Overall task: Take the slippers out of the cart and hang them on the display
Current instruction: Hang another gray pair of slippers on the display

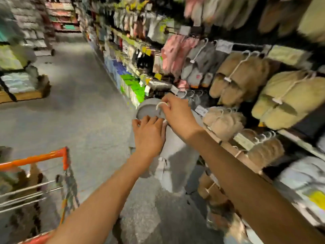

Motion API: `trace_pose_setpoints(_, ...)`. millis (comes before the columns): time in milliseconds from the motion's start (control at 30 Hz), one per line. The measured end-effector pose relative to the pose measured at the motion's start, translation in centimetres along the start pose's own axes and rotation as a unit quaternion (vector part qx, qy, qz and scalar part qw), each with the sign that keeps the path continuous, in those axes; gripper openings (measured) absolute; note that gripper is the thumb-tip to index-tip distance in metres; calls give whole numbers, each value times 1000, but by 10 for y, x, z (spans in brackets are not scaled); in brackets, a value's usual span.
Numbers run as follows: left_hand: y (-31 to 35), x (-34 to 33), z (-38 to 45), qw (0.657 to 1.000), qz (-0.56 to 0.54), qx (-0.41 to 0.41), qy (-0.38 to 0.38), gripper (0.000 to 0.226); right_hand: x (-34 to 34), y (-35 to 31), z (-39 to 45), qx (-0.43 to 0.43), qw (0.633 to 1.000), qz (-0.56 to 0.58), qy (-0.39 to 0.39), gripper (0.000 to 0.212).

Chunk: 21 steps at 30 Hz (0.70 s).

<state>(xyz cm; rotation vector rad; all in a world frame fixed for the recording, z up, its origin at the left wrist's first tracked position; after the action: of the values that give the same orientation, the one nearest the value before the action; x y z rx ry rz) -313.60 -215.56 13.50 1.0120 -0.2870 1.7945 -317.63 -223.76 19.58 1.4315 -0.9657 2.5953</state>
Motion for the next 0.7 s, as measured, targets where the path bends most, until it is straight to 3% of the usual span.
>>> trace_pose_setpoints(133, 112, -36, 11, 994, -25, -100, -42, 13, 73, 80, -38, -120, 984, -124, 36, 36)
trace_pose_setpoints(233, 196, -50, 11, 978, -78, -174, -90, 22, 129, 132, -78, -214, 959, -175, 59, 32)
trace_pose_setpoints(333, 263, -55, 3, 948, -139, -272, -84, 22, 180, 162, -132, -273, 932, -171, 168, 27)
trace_pose_setpoints(433, 321, -55, -9, 906, -222, -353, -76, 18, 222, 177, -183, -305, 893, -182, 276, 24)
trace_pose_setpoints(567, 384, -57, -37, 845, -266, -429, -177, 17, 259, 191, -240, -346, 845, -207, 352, 23)
trace_pose_setpoints(700, 417, -60, -63, 776, -335, -497, -195, 23, 277, 200, -286, -365, 805, -201, 423, 22)
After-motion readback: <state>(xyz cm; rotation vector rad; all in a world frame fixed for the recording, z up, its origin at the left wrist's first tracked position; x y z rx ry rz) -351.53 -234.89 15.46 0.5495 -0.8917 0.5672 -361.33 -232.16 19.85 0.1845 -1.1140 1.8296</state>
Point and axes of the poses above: each hand's wrist, its own z-axis towards the middle knuckle, its own x-axis out of the back of the hand, y = z × x, the point moved 5 cm from there along z, towards the middle knuckle, and after that the axes turned 7 degrees about -z, right-handed, at the moved point
